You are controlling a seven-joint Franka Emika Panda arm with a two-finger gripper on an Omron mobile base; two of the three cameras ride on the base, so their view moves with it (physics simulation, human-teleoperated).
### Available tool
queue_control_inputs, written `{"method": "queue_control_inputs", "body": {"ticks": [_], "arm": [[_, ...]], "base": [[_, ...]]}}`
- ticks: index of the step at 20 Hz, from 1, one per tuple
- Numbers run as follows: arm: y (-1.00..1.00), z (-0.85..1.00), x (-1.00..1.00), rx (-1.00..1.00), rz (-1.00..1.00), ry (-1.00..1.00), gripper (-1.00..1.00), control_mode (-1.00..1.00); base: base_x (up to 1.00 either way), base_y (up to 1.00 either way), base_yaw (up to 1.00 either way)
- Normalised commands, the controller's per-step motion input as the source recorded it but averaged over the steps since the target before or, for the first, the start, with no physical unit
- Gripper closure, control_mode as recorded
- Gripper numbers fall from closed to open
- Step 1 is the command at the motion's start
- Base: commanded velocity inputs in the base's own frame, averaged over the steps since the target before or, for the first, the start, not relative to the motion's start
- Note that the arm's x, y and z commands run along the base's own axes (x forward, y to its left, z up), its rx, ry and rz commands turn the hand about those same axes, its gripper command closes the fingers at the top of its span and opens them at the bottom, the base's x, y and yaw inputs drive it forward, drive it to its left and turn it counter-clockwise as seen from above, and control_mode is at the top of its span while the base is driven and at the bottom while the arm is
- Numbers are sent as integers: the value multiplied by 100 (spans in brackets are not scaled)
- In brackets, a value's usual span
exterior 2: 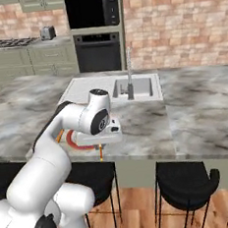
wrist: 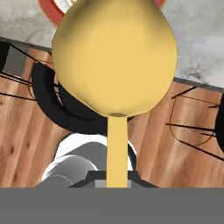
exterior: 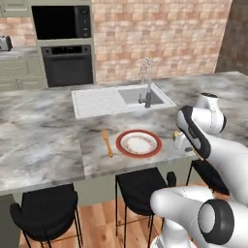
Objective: Take the fork and place it on the left side of the plate. Then take the spoon and place it on the right side of the plate. Make sure they're directly next to the plate.
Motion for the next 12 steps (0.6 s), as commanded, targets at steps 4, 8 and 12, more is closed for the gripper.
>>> {"method": "queue_control_inputs", "body": {"ticks": [4,8,12], "arm": [[0,0,0,0,0,0,100,100],[0,0,0,0,0,0,100,100],[0,0,0,0,0,0,100,100]], "base": [[42,-37,37],[21,-57,23],[7,-68,14]]}}
